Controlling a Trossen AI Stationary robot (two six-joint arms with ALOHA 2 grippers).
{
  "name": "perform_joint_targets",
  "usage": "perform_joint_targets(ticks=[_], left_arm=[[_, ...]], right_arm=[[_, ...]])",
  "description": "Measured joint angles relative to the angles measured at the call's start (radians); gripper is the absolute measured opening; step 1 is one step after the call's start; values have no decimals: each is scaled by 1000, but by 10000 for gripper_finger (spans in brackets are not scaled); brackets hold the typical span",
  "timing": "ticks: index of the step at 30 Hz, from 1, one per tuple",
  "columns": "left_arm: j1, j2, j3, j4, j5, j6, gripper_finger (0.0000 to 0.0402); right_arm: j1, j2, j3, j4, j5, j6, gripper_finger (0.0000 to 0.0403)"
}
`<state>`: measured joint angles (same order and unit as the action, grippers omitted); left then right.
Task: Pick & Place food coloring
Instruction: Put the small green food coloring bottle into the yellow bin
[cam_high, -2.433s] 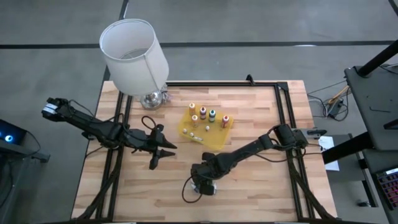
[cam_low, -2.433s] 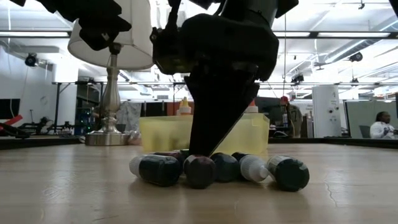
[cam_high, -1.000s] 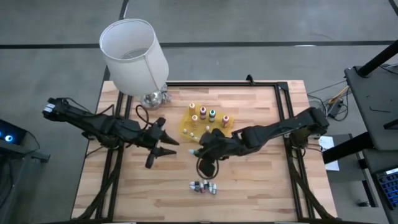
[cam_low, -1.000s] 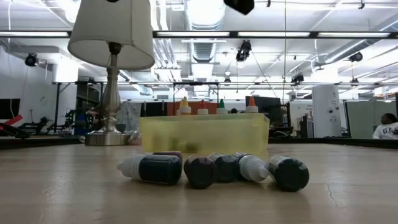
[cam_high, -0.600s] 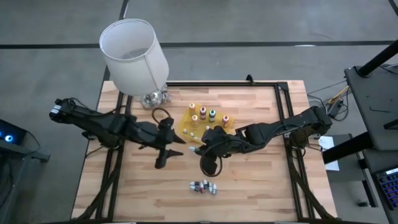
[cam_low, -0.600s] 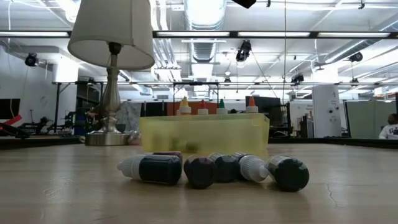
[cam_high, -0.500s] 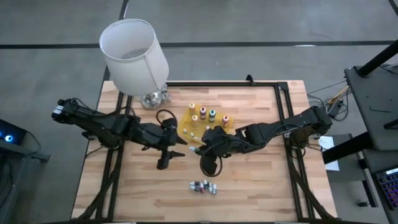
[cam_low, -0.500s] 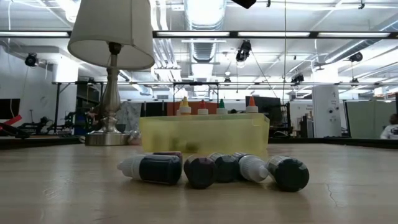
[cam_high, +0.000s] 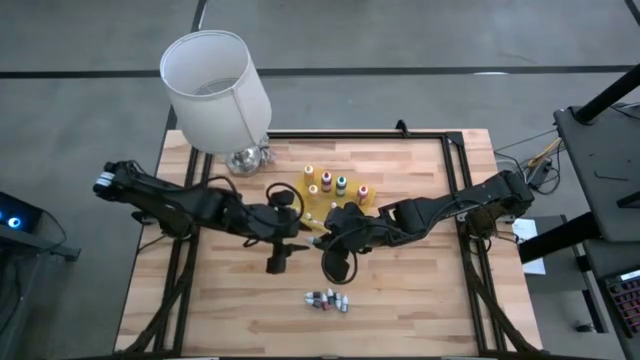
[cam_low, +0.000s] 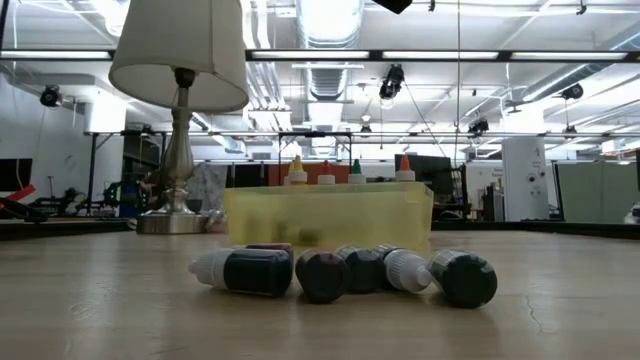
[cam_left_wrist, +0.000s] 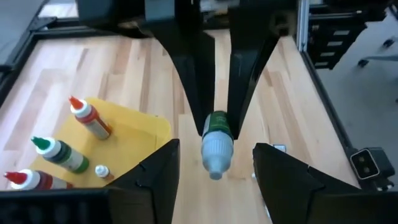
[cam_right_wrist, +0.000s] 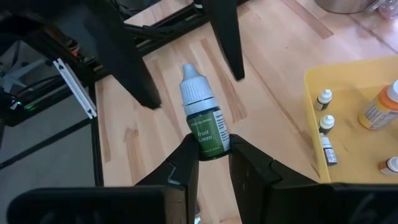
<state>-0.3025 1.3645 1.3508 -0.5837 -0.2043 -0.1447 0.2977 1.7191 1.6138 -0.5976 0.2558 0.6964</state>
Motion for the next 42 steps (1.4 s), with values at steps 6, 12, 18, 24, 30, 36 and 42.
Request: perform_joint_targets(ticks=[6, 12, 18, 24, 30, 36, 42], left_arm=[[-5, 7, -4, 6, 0, -4, 153], [-5, 7, -4, 5, 0, -4, 134], [-5, 7, -5, 7, 0, -5, 123], [-5, 6, -6, 7, 0, -5, 106], [-4, 6, -11, 7, -4, -5, 63], [-5, 6, -12, 7, 0, 3, 27], [-5, 6, -12, 7, 1, 3, 30]], right_arm=[[0, 0, 0, -2, -1, -1, 65], [0, 0, 0, -5, -1, -12, 65], [0, 0, 0, -5, -1, -15, 65], [-3, 0, 0, -5, -1, -15, 65], [-3, 0, 0, -5, -1, -15, 65], [-3, 0, 0, -6, -2, -19, 65], [-3, 0, 0, -5, -2, -18, 74]])
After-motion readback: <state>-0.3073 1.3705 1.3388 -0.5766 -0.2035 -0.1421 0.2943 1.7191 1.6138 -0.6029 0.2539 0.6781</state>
